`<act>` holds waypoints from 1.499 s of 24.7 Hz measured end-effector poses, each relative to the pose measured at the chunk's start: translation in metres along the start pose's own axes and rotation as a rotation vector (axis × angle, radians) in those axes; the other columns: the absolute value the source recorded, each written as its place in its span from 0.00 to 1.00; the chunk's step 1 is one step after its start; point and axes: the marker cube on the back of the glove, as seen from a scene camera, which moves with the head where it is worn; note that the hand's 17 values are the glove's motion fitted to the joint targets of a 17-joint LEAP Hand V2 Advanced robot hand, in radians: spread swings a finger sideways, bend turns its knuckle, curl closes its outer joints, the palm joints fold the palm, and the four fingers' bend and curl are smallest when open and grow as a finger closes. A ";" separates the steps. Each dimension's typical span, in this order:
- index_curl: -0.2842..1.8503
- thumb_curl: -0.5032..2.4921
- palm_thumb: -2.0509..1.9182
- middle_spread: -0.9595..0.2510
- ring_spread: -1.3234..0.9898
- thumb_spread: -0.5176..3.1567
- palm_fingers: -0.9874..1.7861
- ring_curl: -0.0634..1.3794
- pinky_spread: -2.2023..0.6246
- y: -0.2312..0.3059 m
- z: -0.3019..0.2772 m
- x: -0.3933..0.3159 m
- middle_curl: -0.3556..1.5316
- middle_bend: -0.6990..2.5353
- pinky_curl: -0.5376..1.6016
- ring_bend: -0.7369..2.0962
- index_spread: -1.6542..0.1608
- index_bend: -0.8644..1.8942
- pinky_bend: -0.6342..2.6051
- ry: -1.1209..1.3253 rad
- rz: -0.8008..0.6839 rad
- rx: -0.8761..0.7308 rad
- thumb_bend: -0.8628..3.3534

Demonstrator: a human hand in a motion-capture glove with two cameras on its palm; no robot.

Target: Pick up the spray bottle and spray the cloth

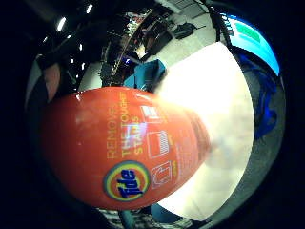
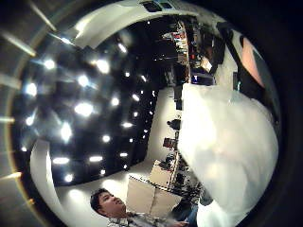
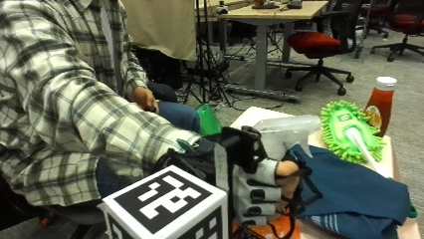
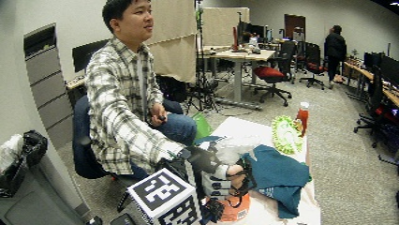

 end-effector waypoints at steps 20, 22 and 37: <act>0.38 0.40 0.80 0.62 0.45 0.18 0.82 0.36 0.72 -0.007 0.006 -0.004 0.46 0.38 0.43 0.45 0.74 0.45 0.28 0.091 0.027 0.119 0.20; 0.39 0.40 0.80 0.62 0.45 0.18 0.82 0.37 0.72 -0.005 0.008 -0.008 0.47 0.38 0.43 0.45 0.74 0.45 0.28 0.114 0.023 0.098 0.20; 0.41 0.41 0.80 0.63 0.45 0.15 0.82 0.38 0.72 0.013 0.047 -0.055 0.47 0.39 0.45 0.46 0.74 0.45 0.29 0.482 -0.034 -0.209 0.20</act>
